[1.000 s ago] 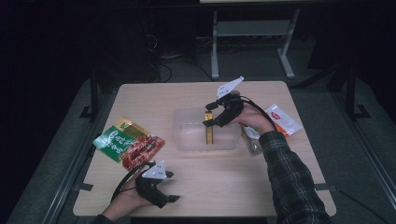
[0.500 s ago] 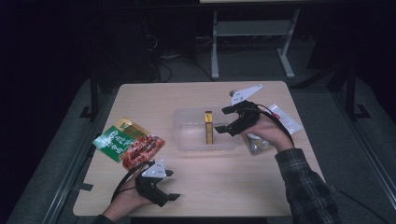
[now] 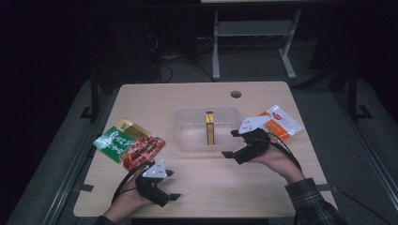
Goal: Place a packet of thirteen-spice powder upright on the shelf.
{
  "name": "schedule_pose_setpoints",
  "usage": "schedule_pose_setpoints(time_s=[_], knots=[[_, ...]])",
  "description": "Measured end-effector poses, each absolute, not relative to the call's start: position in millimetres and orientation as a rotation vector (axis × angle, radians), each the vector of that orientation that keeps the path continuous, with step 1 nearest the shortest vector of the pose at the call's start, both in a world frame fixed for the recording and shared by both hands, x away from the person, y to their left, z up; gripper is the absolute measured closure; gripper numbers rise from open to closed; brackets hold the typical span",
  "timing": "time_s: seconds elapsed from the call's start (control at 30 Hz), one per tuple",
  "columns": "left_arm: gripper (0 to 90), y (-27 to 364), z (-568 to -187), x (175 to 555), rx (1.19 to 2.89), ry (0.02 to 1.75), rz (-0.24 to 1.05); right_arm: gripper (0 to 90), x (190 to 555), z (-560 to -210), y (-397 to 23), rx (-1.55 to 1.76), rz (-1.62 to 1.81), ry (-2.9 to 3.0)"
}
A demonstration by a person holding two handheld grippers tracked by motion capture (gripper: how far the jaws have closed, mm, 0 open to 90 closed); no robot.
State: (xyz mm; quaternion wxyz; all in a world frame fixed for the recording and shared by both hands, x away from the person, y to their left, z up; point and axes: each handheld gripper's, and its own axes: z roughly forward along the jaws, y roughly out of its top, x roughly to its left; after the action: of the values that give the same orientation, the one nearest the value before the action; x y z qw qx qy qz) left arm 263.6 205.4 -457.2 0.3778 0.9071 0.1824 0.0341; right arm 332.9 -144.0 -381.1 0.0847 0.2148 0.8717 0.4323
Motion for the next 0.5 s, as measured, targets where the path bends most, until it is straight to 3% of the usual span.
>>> schedule_pose_setpoints(time_s=[0.5], knots=[[14.3, 208, -457, 265, 2.315, 0.498, 0.103, 16.0, 287, -419, -171, 0.822, 1.255, 2.525]])
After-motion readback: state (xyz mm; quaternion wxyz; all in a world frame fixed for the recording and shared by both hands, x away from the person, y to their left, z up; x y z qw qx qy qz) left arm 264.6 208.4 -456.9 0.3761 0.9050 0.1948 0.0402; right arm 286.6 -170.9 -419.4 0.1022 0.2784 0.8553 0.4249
